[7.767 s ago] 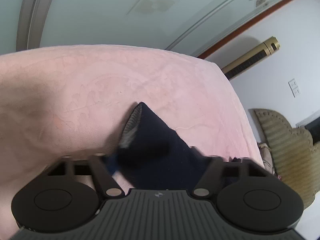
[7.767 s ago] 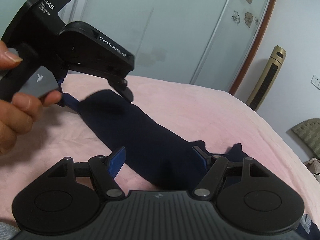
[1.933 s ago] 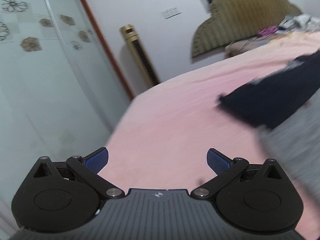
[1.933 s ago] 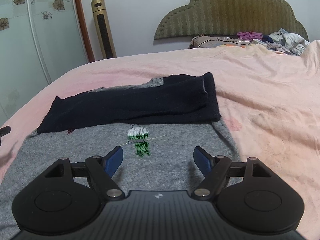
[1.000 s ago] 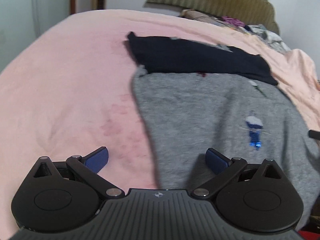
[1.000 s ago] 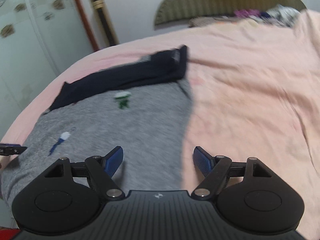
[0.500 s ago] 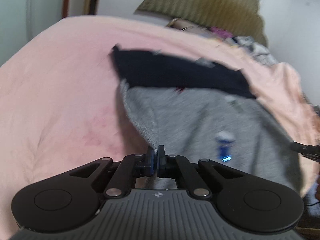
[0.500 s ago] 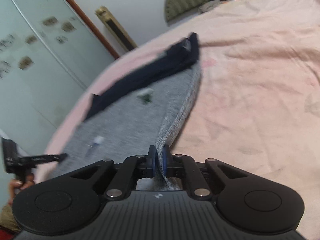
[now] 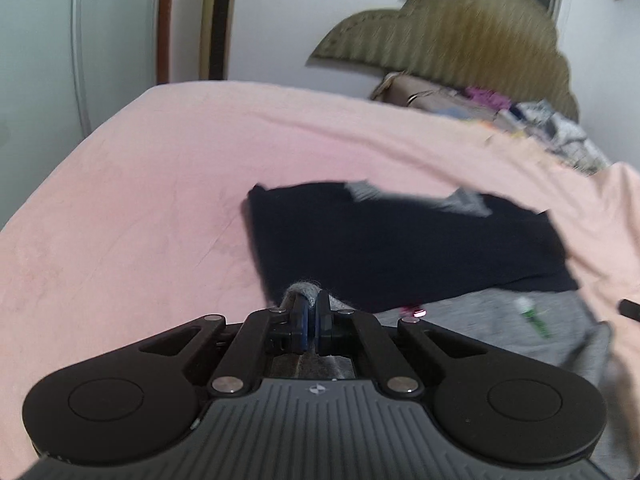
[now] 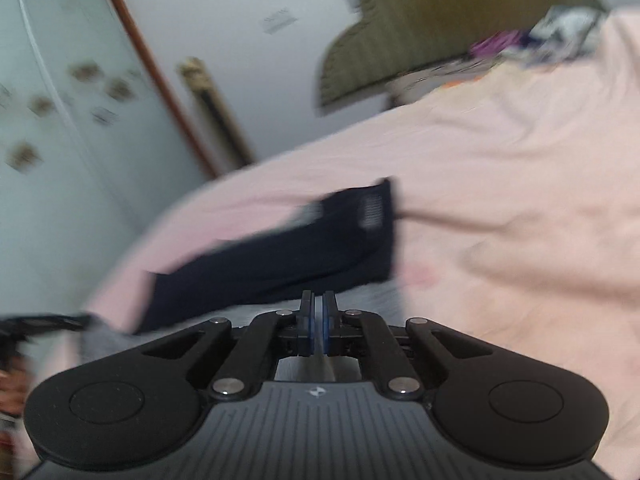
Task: Fold small clothes
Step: 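Grasp the sweater hem with the left tool while the right tool grasps it too, then lift the hem with both tools and fold it toward the collar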
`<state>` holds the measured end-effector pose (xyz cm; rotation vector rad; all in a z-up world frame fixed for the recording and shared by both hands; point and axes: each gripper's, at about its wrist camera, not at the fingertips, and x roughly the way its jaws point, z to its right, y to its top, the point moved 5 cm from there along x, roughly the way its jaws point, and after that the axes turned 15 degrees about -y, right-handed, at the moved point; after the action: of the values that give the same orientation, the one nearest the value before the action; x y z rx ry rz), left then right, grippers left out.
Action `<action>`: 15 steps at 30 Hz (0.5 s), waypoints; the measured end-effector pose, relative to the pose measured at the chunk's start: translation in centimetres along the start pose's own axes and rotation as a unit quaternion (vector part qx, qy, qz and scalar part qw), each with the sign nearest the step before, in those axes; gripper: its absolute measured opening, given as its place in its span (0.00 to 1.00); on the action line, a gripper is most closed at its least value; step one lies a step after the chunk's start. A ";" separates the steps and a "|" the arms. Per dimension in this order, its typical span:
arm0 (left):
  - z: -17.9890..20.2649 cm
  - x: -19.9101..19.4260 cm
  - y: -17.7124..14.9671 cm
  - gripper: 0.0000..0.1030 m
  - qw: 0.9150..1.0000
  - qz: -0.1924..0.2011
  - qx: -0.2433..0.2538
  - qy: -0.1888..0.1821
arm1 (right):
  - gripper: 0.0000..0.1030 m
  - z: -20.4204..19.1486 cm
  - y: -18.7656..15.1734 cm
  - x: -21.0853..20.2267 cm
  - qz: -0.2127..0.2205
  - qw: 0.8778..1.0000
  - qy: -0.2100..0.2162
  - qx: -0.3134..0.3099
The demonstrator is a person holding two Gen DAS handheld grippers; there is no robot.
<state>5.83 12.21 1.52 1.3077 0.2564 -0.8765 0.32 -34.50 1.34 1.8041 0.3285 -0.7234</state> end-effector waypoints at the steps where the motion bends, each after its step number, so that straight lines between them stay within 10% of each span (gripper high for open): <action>1: -0.2 0.4 -0.3 0.07 1.000 -0.005 0.002 0.006 | 0.04 -0.2 -0.2 0.4 -0.006 1.000 -0.007 -0.010; 4: -1.1 0.0 -1.8 0.45 1.000 -0.014 0.001 0.015 | 0.08 0.1 -1.5 0.1 -0.028 1.000 0.012 -0.002; 6: -1.4 -1.3 -3.1 0.94 1.000 -0.001 -0.002 0.012 | 0.16 0.8 -2.7 -0.6 -0.054 0.998 0.027 0.008; 10: -0.9 -4.8 -6.3 0.90 1.000 -0.003 0.021 -0.003 | 0.62 2.8 -5.6 -3.6 -0.072 0.996 0.047 0.007; 15: -1.0 -8.2 -10.9 0.73 0.996 -0.056 -0.009 -0.070 | 0.62 4.2 -9.8 -7.5 -0.114 0.988 0.105 0.024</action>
<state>-6.78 16.53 -1.64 1.2187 0.2277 -1.0541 -12.14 -34.02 -2.29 1.9114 0.6712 -0.7039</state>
